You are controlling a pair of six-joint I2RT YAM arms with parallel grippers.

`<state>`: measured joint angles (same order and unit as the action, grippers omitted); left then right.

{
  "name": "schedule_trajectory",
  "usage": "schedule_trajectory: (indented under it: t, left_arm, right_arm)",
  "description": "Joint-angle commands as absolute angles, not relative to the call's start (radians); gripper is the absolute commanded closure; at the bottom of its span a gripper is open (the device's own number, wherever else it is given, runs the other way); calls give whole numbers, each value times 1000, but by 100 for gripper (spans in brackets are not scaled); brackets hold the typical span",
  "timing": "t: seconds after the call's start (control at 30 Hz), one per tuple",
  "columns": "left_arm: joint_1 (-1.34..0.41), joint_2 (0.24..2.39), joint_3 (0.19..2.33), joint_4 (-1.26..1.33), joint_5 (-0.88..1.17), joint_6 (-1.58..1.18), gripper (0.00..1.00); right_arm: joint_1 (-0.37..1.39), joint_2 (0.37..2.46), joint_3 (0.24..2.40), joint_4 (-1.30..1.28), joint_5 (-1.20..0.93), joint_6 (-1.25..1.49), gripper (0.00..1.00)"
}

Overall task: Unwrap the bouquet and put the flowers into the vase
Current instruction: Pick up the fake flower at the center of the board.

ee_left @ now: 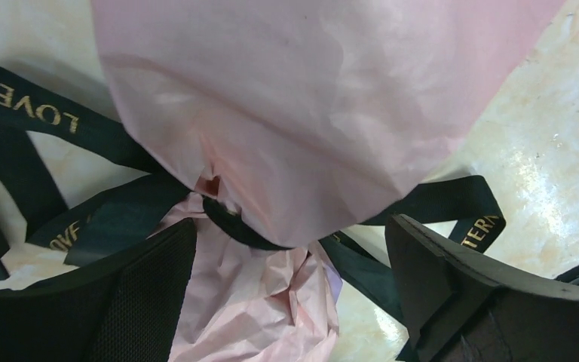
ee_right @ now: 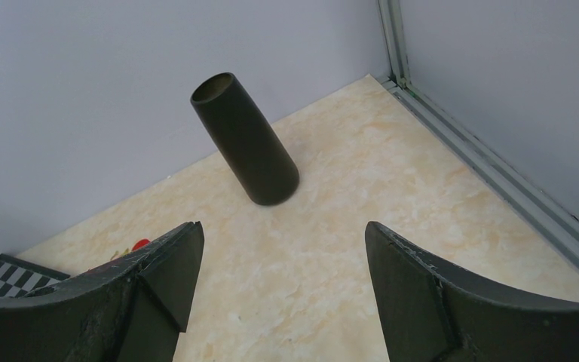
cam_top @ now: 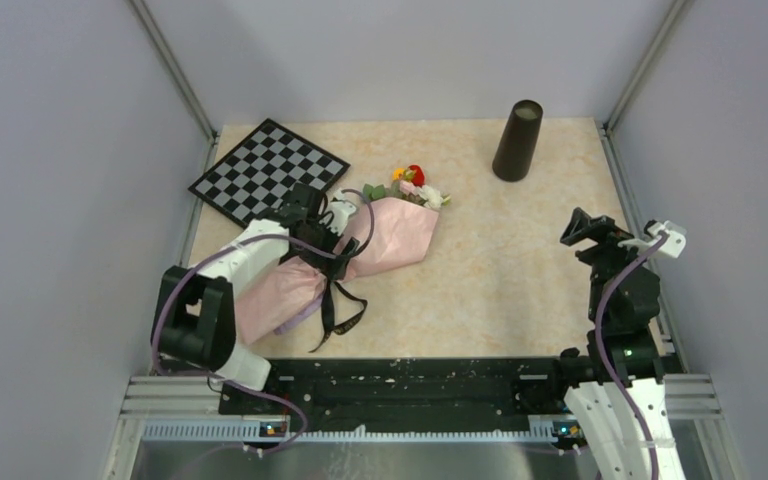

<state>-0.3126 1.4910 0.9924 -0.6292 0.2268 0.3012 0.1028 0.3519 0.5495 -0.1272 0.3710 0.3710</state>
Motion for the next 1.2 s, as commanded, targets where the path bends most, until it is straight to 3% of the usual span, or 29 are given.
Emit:
schedule_trajectory:
  t: [0.0,0.57,0.67,0.9,1.17]
  left_arm:
    - [-325,1545,1057,-630,231,292,1]
    - [-403,1523,977,-561,-161,295,6]
    - [-405,1519,981,-555,-147,295,13]
    - [-413,1560,1011,-592,-63,278,43]
    - [-449,1528,1017,-610,70,216,43]
  right_arm:
    - [107,340,551,-95,378,378,20]
    - [107,341,543,-86,381,378,20]
    - [107,342,542,-84,380,378,20]
    - [106,341,538,-83,380,378,20]
    - [107,342,540,-86,380,376,20]
